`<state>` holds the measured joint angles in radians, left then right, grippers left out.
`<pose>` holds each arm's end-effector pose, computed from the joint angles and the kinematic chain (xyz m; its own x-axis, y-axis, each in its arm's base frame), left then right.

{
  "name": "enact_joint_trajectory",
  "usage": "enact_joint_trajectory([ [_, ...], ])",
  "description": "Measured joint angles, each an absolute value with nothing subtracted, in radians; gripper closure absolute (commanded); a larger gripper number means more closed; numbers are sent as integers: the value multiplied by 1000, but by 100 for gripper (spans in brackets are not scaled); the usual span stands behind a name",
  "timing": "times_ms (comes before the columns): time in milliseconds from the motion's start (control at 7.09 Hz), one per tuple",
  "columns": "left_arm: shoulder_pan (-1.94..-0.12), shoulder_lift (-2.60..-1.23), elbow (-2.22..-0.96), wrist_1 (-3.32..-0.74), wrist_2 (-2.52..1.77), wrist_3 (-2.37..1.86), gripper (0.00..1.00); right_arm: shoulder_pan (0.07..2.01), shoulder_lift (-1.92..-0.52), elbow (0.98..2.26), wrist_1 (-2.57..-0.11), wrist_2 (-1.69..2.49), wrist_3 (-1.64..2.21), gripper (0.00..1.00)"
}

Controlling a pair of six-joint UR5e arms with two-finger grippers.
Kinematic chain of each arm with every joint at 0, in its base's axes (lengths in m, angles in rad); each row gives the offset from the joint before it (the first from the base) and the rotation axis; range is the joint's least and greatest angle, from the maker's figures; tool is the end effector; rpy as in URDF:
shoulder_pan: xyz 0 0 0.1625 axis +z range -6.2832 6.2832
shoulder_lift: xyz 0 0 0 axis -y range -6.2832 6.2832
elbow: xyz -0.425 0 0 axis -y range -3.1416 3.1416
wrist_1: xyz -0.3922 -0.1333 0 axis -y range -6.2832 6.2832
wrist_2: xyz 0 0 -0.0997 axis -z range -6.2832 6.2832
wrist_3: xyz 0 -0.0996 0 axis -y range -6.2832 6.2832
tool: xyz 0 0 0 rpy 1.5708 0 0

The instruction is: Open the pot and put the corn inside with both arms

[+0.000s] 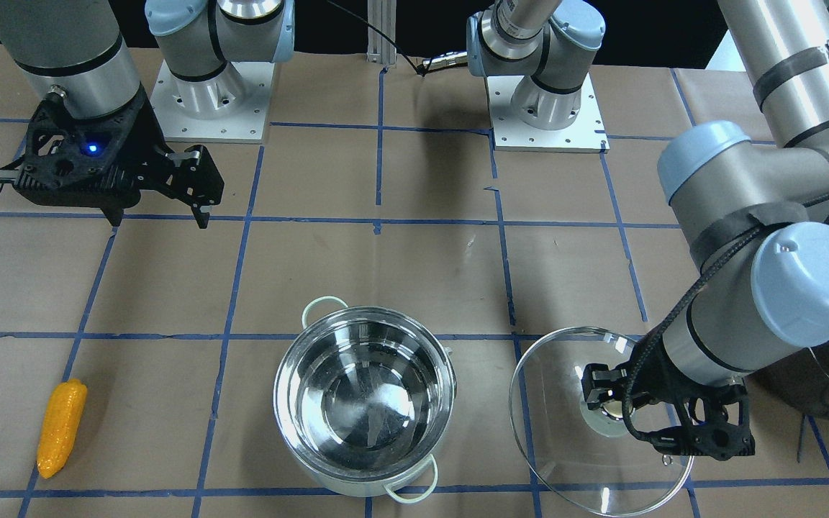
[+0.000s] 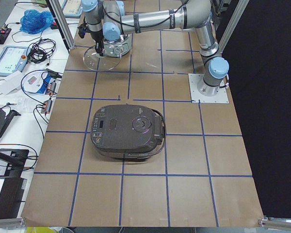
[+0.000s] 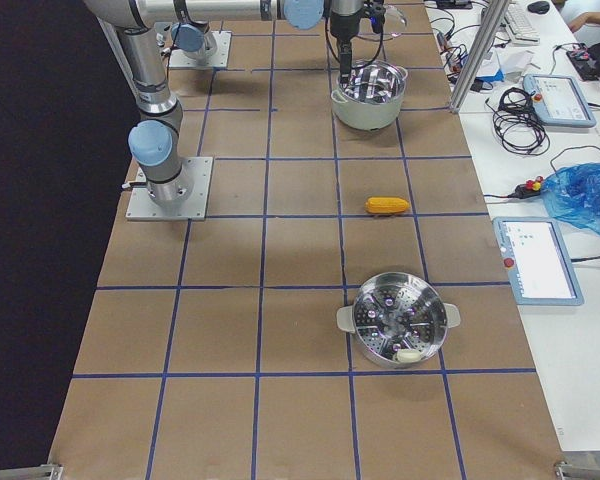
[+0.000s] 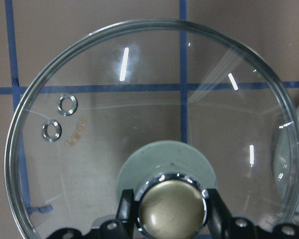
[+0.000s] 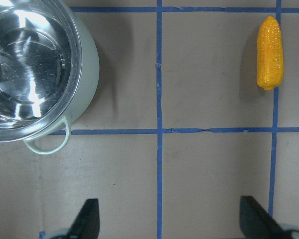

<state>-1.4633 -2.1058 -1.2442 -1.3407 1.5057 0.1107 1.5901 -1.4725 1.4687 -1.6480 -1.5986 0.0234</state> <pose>-0.0636 -0.7132 0.3498 -0.9980 0.0048 0.0622 0.0030 0.9996 -0.0287 0.1410 -0.5387 0.4958 -0.9996 0.0063 0.0258 0.0042 0.9967 -0.0815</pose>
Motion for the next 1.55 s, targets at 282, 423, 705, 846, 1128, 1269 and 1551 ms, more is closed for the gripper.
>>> enact_joint_trajectory([
  [282,-1440,-2154,-1332,-1192,1505,143,90,1519,-1425,1402,-1646,-1596,20,5],
  [423,-1437,-2175,-1349,-1162,1504,147,49,1476,-1351,1338,-1632,-1599,21,5],
  [705,-1433,-2191,-1364,-1146,1516,176,29,1396,-1161,1247,-1667,-1597,-48,3],
  [846,-1424,-2194,-1373,-1144,1523,198,0,1346,-1067,1235,-1741,-1592,-101,3],
  [1128,-1408,-2191,-1379,-1144,1526,192,0,1306,-939,1271,-1914,-1590,-174,3],
  [1269,-1409,-2173,-1368,-1151,1528,175,0,1300,-908,1316,-1998,-1589,-191,5],
  [1551,-1417,-2047,-1347,-1293,1529,146,0,1288,-890,1404,-2098,-1589,-209,37],
])
